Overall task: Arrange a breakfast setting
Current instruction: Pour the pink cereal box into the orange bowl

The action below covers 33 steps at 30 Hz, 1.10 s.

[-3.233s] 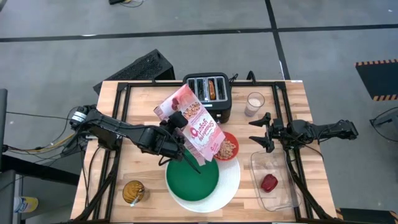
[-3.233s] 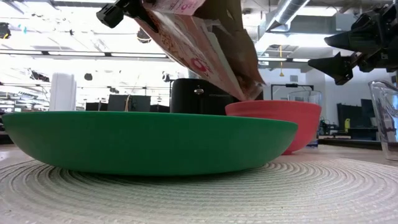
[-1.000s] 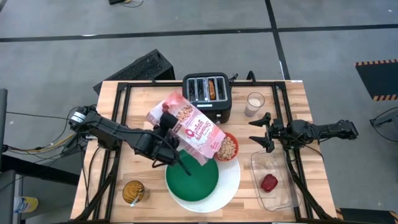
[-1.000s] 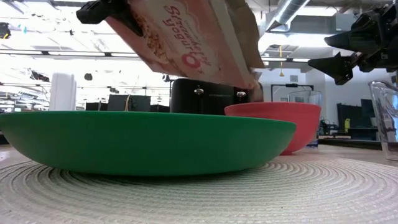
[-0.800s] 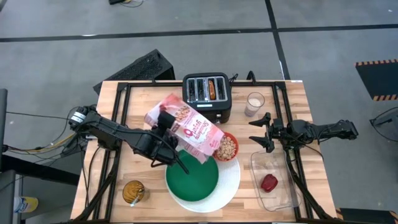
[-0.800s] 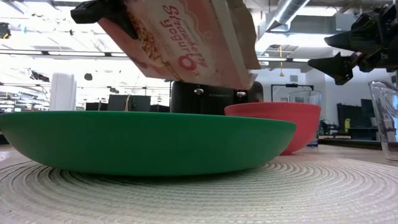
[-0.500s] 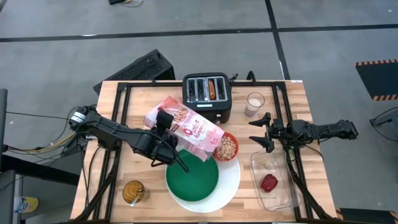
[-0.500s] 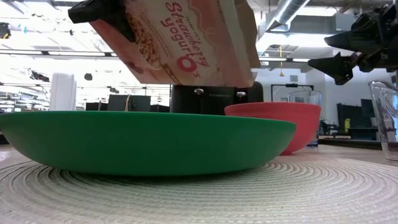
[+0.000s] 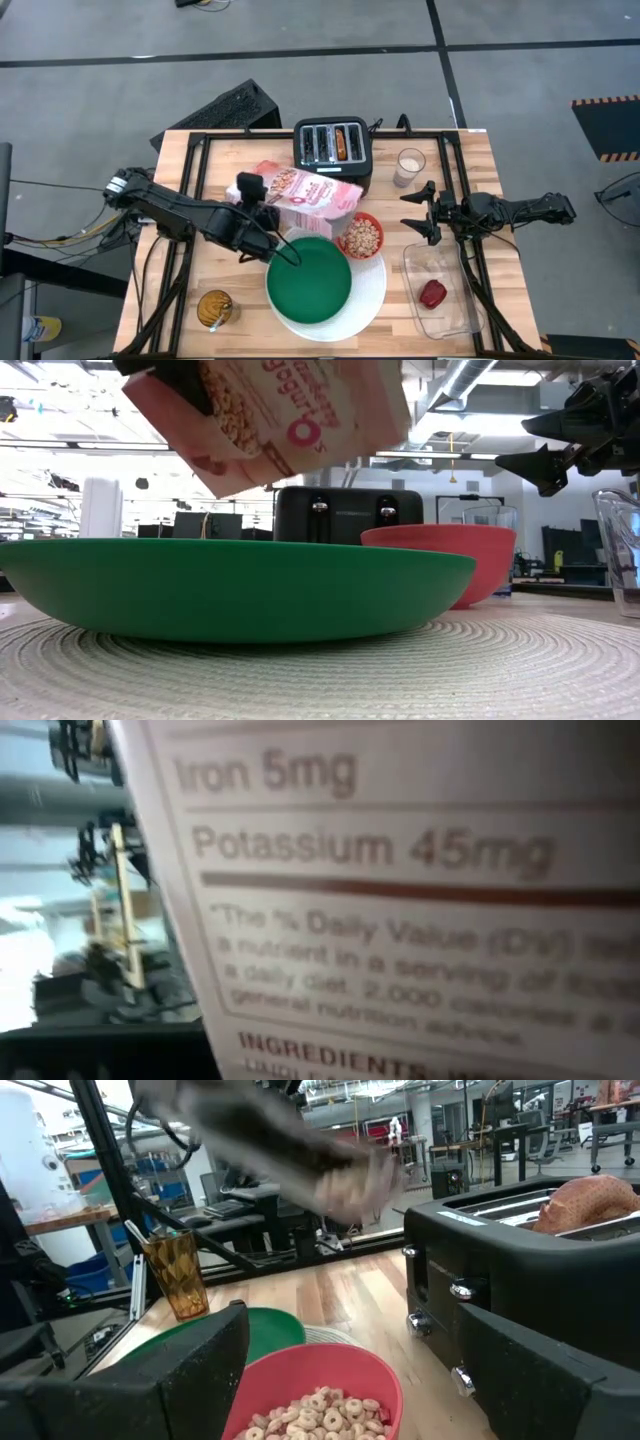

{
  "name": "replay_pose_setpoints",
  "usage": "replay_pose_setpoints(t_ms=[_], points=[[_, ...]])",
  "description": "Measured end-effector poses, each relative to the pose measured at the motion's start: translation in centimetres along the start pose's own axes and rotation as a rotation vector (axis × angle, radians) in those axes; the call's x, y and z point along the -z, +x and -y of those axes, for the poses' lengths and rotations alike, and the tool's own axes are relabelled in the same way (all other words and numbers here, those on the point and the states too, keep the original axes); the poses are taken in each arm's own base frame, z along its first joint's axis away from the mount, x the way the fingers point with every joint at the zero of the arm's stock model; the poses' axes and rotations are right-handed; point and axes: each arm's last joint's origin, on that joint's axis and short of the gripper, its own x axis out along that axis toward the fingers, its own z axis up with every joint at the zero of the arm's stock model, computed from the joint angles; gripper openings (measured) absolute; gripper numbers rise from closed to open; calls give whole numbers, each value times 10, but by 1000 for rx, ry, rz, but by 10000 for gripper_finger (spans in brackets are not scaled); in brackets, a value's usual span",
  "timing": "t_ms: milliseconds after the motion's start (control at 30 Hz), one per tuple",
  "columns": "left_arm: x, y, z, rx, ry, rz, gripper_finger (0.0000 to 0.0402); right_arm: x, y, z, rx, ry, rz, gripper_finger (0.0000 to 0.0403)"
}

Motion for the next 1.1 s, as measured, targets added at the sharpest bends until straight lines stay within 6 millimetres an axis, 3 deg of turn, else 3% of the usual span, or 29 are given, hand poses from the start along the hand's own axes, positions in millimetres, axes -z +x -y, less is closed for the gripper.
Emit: replay_pose_setpoints(t_ms=[600, 833, 1100], points=[[37, -22, -46, -145, -689, 141, 126, 0, 0, 0, 0, 0, -1, 371], [41, -10, -37, -308, -866, 211, 126, 0, 0, 0, 0, 0, 0, 371], [49, 18, -19, -399, -1084, 246, 126, 0, 0, 0, 0, 0, -1, 371]])
